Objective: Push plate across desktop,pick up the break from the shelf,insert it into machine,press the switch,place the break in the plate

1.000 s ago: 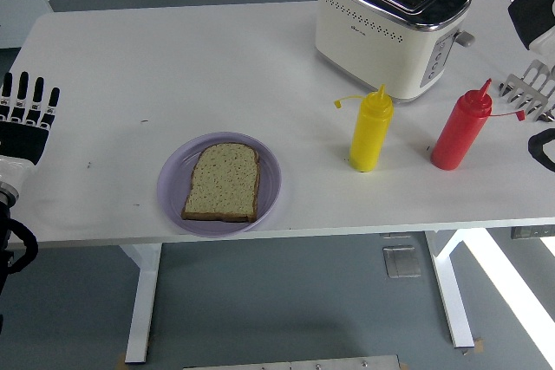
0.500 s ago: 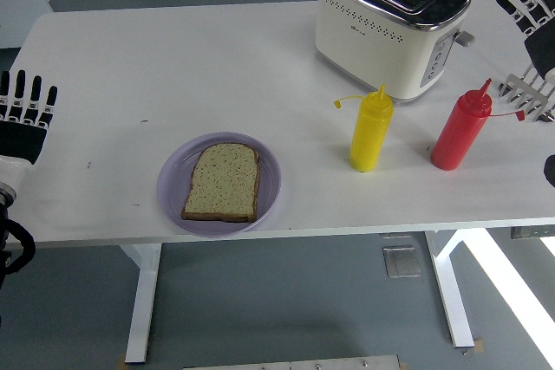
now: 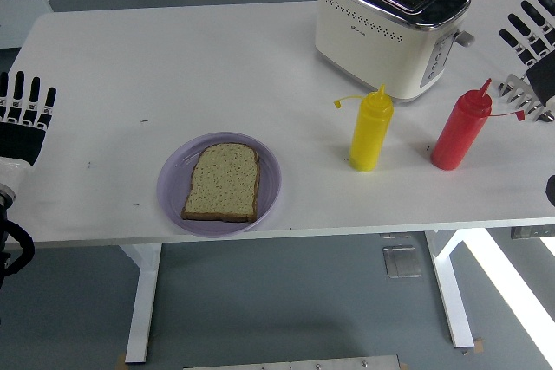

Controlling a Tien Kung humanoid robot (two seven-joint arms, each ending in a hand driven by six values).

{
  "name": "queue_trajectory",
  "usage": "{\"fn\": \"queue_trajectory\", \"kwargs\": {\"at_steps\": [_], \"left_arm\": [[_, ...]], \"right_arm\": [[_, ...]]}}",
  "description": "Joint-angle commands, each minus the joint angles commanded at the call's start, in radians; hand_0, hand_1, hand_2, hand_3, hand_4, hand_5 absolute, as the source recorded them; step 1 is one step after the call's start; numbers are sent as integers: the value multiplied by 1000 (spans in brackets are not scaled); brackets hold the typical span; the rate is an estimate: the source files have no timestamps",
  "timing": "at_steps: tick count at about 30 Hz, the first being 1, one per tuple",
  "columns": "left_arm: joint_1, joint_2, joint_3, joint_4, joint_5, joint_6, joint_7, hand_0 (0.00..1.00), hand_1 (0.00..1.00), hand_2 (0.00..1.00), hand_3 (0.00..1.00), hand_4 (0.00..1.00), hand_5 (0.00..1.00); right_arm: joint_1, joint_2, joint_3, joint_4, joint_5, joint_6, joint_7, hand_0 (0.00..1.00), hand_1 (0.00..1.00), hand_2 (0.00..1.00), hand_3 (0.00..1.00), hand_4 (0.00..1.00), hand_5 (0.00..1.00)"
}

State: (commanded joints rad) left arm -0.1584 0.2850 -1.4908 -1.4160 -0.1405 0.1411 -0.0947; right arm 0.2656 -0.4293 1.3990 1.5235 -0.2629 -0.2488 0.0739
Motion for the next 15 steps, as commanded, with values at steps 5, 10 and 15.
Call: {"fn": "queue_trajectory", "kwargs": {"at_steps": [5, 10, 15], "left_arm": [[0, 0, 1, 1, 1, 1, 0, 831, 776, 767, 814, 817, 969], [0, 1, 1, 3, 2, 2, 0, 831, 776, 767, 814, 815, 969], [0, 1, 1, 4, 2, 3, -1, 831, 776, 767, 814, 816, 970]], "right_arm": [[-1, 1, 0, 0, -5, -3, -2, 756, 716, 691, 678, 797, 484], [0, 1, -1, -1, -10, -5, -5, 757, 717, 692, 623, 797, 483], [0, 1, -2, -2, -13, -8, -8, 757, 718, 694, 611, 797, 484]]}}
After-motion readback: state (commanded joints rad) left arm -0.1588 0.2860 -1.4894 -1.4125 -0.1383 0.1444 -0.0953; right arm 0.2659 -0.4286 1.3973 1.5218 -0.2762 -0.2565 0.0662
